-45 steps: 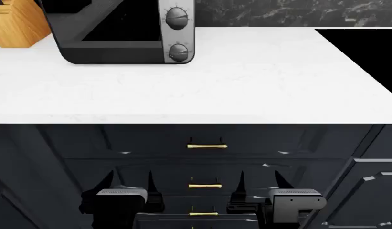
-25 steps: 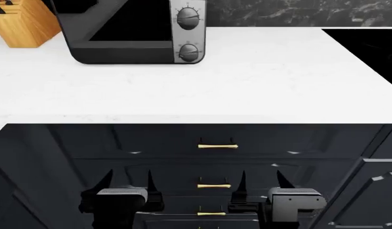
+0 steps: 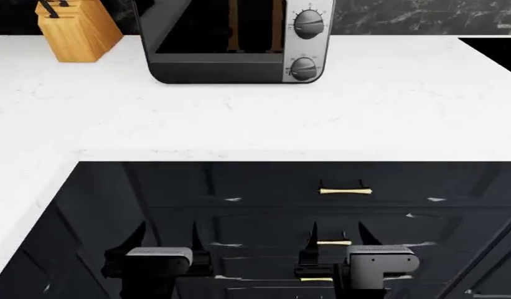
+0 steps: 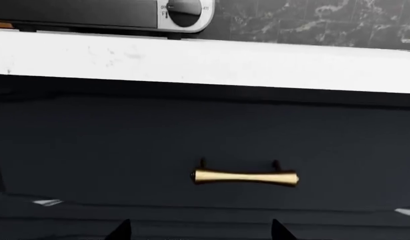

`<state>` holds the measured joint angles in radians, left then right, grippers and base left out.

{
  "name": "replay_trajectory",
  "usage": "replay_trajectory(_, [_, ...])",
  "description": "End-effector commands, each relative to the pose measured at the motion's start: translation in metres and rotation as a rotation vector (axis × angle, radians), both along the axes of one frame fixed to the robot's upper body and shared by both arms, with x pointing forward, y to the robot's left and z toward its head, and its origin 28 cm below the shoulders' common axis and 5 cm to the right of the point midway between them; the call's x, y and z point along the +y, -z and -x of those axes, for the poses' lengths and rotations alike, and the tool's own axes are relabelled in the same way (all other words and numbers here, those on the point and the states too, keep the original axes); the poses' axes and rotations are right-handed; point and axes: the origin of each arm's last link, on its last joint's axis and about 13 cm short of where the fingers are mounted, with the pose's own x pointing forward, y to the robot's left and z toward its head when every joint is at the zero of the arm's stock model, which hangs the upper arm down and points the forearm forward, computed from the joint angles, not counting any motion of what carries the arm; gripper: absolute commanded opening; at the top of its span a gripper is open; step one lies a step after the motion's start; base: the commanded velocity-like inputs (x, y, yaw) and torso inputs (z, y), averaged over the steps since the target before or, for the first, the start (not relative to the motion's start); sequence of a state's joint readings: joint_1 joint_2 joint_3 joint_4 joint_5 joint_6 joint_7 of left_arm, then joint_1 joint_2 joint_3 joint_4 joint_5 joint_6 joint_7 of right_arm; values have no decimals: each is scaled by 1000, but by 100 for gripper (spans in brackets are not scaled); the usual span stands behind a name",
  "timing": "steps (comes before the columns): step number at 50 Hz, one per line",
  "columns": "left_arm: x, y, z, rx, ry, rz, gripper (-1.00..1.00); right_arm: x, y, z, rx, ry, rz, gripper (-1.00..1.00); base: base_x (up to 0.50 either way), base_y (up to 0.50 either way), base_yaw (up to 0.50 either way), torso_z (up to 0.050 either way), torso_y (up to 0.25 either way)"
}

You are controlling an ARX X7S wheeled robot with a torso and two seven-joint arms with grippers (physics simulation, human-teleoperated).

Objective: Turn on the toaster oven by setting the timer.

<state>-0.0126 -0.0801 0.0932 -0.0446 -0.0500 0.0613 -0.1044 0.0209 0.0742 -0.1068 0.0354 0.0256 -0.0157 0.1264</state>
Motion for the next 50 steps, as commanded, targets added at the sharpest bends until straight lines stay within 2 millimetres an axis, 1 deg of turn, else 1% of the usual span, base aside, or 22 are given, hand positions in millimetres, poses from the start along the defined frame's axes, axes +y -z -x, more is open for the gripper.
replay_trajectory(1, [-1,1,0,1,4,-7,100,-1,2,1,14,-5,-5,100,0,0,0,0,0])
replay_trajectory(3, [-1,1,0,2,13,4,100,0,1,1,13,-9,-7,100,0,0,0,0,0])
replay_trajectory(35, [-1,0,1,0,22,8,100,1,-2,1,8,-17,-6,100,0,0,0,50,0])
replay_trajectory(47, [-1,1,1,3,25,7,100,1,-5,3,4,-21,-11,100,0,0,0,50,0])
replay_trajectory(50, [-1,-2,2,2,24,21,100,2,-7,4,1,-23,-10,100,0,0,0,50,0])
